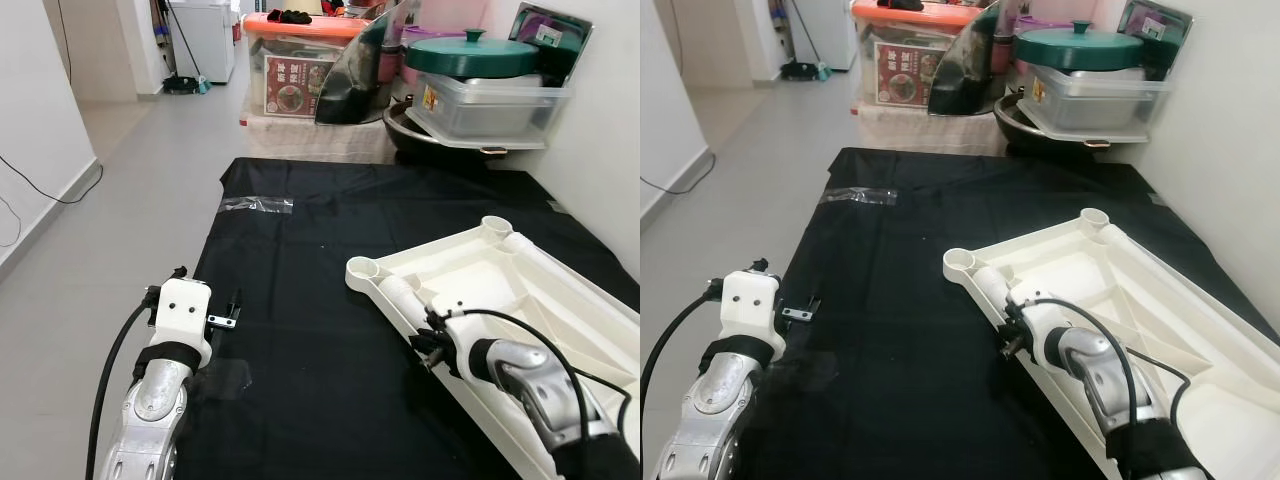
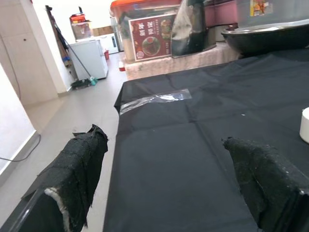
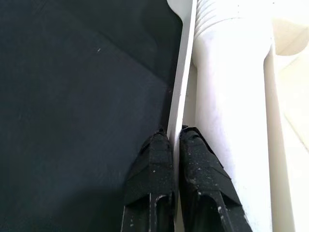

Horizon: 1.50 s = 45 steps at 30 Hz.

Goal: Building children table

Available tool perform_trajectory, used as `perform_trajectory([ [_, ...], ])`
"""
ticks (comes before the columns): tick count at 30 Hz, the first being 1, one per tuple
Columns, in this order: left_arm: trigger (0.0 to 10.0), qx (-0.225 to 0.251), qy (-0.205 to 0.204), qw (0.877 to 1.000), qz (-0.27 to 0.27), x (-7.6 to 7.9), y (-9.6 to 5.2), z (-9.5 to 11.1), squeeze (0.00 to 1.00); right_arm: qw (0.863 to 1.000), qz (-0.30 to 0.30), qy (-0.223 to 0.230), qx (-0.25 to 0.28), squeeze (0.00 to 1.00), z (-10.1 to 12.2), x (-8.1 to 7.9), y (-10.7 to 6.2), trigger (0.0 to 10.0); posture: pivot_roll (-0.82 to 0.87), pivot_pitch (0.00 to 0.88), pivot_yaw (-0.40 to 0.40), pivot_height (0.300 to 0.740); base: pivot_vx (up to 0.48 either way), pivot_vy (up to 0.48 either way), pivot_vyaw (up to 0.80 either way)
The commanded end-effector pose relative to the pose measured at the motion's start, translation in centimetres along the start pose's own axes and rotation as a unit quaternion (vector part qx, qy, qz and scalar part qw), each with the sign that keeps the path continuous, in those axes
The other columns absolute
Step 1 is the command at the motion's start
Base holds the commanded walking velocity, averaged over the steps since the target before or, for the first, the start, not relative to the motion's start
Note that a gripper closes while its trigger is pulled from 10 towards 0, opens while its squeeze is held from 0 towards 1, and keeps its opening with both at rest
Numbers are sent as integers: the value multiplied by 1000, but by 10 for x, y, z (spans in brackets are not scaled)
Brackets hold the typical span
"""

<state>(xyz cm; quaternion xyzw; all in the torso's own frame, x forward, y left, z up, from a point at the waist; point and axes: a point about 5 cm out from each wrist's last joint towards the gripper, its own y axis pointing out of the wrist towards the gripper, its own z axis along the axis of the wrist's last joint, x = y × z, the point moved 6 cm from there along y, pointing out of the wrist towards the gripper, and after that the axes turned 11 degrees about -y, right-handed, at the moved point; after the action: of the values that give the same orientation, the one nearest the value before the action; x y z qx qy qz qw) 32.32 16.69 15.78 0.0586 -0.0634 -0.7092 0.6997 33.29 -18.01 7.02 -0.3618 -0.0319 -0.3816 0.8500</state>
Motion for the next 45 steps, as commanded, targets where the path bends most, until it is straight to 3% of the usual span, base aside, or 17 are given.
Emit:
perform_trajectory([
  [1,10000,-9,8,1000,0,-2,0,-5,0,987,136,-82,37,0,10,-50,5,0,54,0,-63,740,0,0,0],
  [2,10000,-9,8,1000,0,-2,0,-5,0,987,136,-82,37,0,10,-50,5,0,54,0,-63,740,0,0,0],
  [4,10000,-9,11,1000,-1,-2,1,-5,0,963,187,-180,77,0,24,-57,-7,0,56,0,-65,740,0,0,0],
  [6,10000,-9,12,1000,0,-3,1,-5,0,951,208,-213,84,51,26,-59,-11,0,58,0,-67,740,0,0,0],
  [9,10000,-8,13,1000,2,-4,1,-5,0,930,242,-253,110,86,31,-67,-20,0,60,0,-70,740,0,0,0],
  [14,10000,-8,14,1000,2,-4,1,-5,0,922,257,-260,125,94,34,-72,-23,0,61,0,-70,740,0,0,0],
  [20,10000,-6,20,1000,1,-5,1,-3,0,883,345,-313,61,67,-6,-74,-44,0,63,0,-57,740,0,0,0],
  [23,10000,-5,22,1000,-2,-6,4,-3,0,845,372,-384,-7,24,-37,-56,-57,0,56,0,-51,740,0,0,0],
  [28,10000,-4,22,1000,-5,-3,5,-3,0,819,392,-417,-34,0,-52,-49,-64,0,63,0,-54,740,0,0,0],
  [33,10000,-4,25,1000,-4,-4,5,-3,0,806,405,-431,-29,0,-55,-46,-68,0,67,0,-54,740,0,0,0],
  [39,10000,-4,25,1000,-5,-4,5,-4,0,812,390,-433,-9,0,-49,-49,-62,0,62,0,-48,740,0,0,0],
  [40,10000,-4,25,1000,-7,-3,6,-4,0,843,344,-414,5,27,-36,-43,-51,10000,59,0,-46,740,0,0,0],
  [41,10000,-4,25,1000,-7,-3,6,-4,0,843,344,-414,5,27,-36,-43,-51,10000,59,0,-46,740,0,0,0],
  [42,10000,-4,24,1000,-8,-2,6,-4,0,863,311,-398,13,27,-28,-38,-43,10000,59,0,-46,740,0,0,0],
  [43,10000,-4,23,1000,-9,-1,7,-5,0,887,286,-363,24,918,-17,-34,-38,10000,55,0,-43,740,0,0,0],
  [44,10000,-4,23,1000,-9,-1,7,-5,0,887,286,-363,24,918,-17,-34,-38,10000,55,0,-43,740,0,0,0],
  [45,10000,-5,23,1000,-10,-1,7,-5,0,901,276,-333,39,1000,-8,-30,-38,10000,52,0,-37,740,0,0,0],
])
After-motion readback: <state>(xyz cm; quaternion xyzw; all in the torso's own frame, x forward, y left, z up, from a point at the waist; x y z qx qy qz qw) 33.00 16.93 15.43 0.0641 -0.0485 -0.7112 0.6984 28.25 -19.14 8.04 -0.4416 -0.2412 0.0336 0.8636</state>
